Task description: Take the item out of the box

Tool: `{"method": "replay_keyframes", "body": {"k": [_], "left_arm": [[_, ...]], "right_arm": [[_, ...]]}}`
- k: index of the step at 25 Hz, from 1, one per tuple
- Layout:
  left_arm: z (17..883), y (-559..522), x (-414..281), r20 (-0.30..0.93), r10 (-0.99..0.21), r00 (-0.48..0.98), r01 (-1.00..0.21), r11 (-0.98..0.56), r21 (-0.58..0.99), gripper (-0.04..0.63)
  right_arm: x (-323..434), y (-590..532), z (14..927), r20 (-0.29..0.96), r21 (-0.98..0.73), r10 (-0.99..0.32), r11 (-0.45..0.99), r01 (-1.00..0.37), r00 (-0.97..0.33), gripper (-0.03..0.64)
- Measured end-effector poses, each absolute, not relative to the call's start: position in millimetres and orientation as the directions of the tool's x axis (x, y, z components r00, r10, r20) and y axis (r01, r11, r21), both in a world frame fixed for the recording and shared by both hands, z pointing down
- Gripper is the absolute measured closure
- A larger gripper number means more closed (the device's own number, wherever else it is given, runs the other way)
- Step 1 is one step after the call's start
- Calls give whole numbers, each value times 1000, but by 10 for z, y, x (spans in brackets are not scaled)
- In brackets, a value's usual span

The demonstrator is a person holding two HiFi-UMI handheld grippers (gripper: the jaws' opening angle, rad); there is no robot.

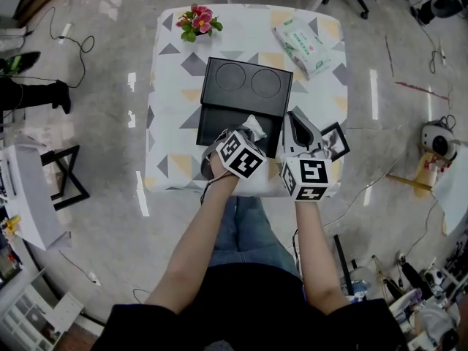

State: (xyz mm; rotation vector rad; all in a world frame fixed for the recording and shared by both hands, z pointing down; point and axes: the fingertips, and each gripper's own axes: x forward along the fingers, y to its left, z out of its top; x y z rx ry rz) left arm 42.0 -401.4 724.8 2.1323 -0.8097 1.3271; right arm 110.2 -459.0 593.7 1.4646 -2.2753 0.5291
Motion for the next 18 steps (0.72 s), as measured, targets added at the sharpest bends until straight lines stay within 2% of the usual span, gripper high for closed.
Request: {"method": "replay_keyframes", "body": {"k": [9, 18], "left_arm": [[6568, -4062, 355, 808, -370, 459, -730, -675, 105, 572], [5365, -4267, -13, 534, -665, 522, -793, -609, 16, 572]], "right_arm": [[1118, -4491, 5628, 459, -81, -811, 369, -926, -363, 614], [1035, -4308, 4998, 335, -62, -875, 349, -935, -349, 614]]}}
